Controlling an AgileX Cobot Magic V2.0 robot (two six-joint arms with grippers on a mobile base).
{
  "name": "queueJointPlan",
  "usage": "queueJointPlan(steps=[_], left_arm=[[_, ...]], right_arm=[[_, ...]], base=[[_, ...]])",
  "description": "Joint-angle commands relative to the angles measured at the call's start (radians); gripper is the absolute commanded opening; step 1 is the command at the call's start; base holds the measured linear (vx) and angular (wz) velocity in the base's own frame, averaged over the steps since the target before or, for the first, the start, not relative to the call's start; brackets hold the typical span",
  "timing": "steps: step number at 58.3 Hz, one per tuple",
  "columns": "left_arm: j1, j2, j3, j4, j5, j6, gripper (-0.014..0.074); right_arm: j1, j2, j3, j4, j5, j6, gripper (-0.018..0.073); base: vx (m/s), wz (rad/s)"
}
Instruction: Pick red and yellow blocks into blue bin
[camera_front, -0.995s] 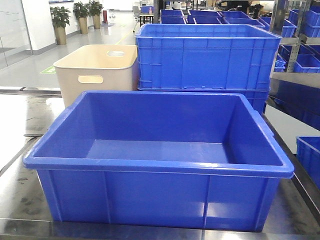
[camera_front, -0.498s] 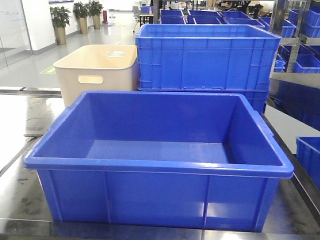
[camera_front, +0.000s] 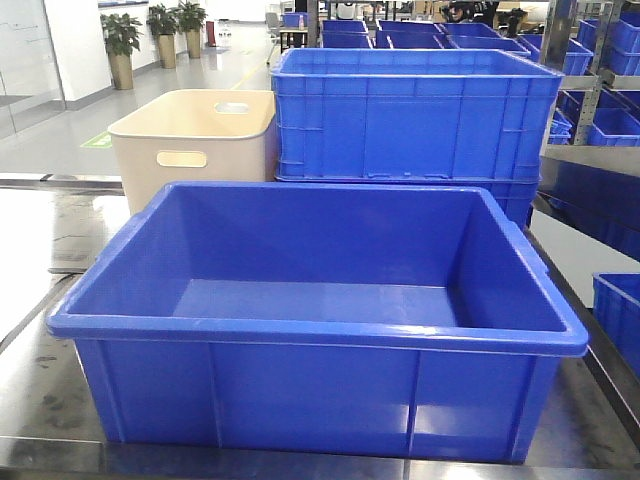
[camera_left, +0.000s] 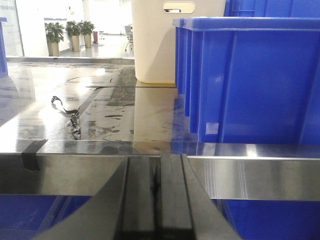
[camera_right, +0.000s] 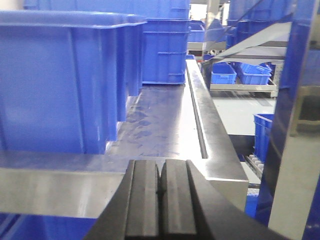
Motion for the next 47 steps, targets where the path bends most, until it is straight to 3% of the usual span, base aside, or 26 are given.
queueJointPlan(steps=[1, 10, 47], left_arm=[[-0.008, -0.017, -0.016, -0.008, -0.082, -0.007, -0.0001], [-0.008, -0.017, -0.016, -0.008, -0.082, -0.007, -0.0001], [-0.008, -0.017, -0.016, -0.008, -0.082, -0.007, 0.0]], right_arm=[[-0.007, -0.014, 0.009, -0.086, -0.095, 0.089, -0.001], [-0.007, -0.014, 0.009, -0.195, -0.095, 0.188, -0.001], [-0.007, -0.013, 0.009, -0.22, -0.132, 0.172, -0.001]], base=[[0.0, 0.0], [0.0, 0.0], [0.0, 0.0]])
